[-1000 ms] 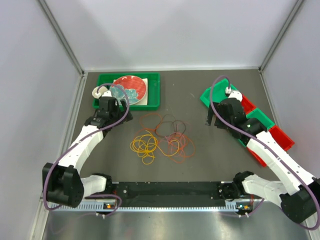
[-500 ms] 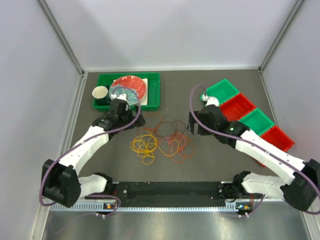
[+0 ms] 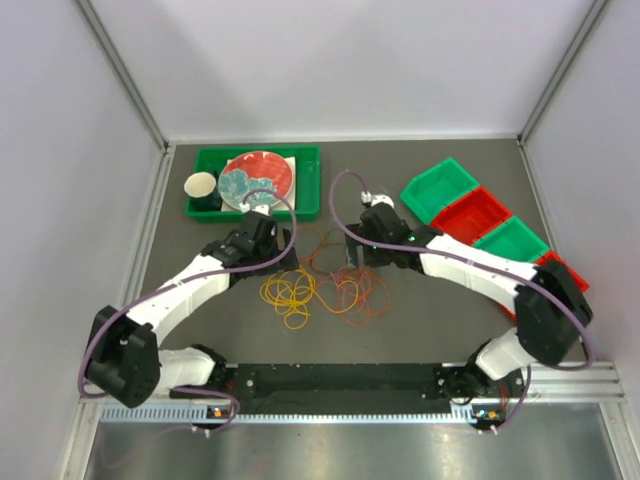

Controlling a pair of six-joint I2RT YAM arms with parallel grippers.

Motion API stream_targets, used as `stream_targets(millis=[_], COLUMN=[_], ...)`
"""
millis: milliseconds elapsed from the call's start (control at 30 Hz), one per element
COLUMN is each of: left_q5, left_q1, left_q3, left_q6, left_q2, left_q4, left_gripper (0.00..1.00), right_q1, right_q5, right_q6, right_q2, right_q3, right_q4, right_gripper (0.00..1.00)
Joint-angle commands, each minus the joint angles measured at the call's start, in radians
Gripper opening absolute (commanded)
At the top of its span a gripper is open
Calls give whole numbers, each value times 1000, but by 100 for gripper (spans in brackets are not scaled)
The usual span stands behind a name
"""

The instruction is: Untangle the cables

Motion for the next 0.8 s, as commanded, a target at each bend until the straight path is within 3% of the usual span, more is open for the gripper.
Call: stream_targets(millis=[0, 100, 133, 200, 233, 300, 433, 667, 700, 733, 767], left_q5=[-44, -82, -90, -91, -93, -94, -105, -139, -137, -137, -134], left_q1=[32, 33, 33, 35, 35, 35, 35, 35, 35, 35, 35], left_q3=[-25, -34, -33, -25, -24, -17, -10, 16, 18, 16, 15], left_q6=[-40, -43, -46, -48, -49, -51, -42, -25, -23, -23, -22], left_q2=[-88, -114, -114, -109, -106, -103, -112, -96, -96, -94, -96], left_q4=[-14, -11, -16, -27, -30, -31, -27, -45, -44, -41, -38], left_gripper=[99, 99, 99, 99, 99, 99, 99, 99, 99, 99, 99], right_q1=[10, 8, 10, 8, 10, 8, 10, 10, 10, 10, 8], right_q5=[-20, -21, -15, -15, -15, -12, 11, 88, 95, 103, 123], right_q6=[-55, -63, -65, -65, -65, -63, -61, -91, -98, -104, -109], right_q2=[118, 210, 227, 276, 293, 342, 382, 276, 264, 258, 276], right_q3=[143, 206, 223, 250, 260, 296, 350, 353, 344, 336, 333], right_q4=[76, 73, 69, 78, 75, 64, 23, 9, 13, 19, 19], right_gripper=[83, 61, 49, 40, 28, 22, 0, 2, 18, 61, 74])
